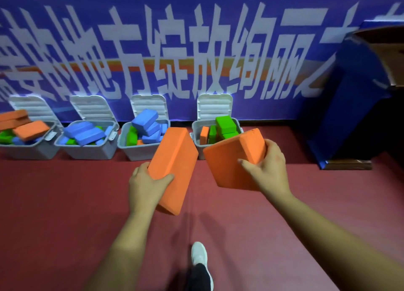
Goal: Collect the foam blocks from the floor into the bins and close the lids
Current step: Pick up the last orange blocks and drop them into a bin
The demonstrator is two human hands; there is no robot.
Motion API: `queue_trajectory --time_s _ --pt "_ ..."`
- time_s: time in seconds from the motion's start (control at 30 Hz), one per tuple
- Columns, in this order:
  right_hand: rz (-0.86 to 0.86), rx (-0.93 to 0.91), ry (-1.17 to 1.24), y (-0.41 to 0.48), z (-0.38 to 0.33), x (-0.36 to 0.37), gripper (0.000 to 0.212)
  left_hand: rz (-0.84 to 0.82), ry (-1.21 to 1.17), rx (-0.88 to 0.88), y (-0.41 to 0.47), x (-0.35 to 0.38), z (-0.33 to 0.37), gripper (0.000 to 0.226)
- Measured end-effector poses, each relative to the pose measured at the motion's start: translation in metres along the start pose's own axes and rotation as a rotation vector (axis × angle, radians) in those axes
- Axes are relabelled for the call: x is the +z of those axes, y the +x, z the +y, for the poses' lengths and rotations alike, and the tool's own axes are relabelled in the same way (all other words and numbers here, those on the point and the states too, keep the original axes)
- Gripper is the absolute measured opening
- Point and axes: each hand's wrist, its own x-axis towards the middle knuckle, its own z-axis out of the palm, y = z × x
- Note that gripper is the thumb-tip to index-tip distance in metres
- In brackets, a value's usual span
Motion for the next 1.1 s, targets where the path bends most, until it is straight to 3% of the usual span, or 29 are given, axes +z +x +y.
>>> queue_trajectory --time_s 0.33,0.53,0.83,1.1 --pt "0.117 0.147 -0.125 0.198 0.064 0.026 0.084 -0.195 -0.029 0.127 0.228 0.163 0.132 0.082" --pt "0.117 0.189 -0.115 0.31 0.092 0.057 0.083 -0.18 -0.009 0.138 0.326 0.218 0.177 0.069" --pt "-0.062 0.091 -0.042 0.53 0.132 0.159 0.08 -0.089 0.08 0.016 0.474 0.297 0.199 0.062" --pt "-0.251 -0.044 -0.046 0.695 0.121 0.241 0.079 -0.031 0.158 -0.138 0.585 0.331 0.209 0.071"
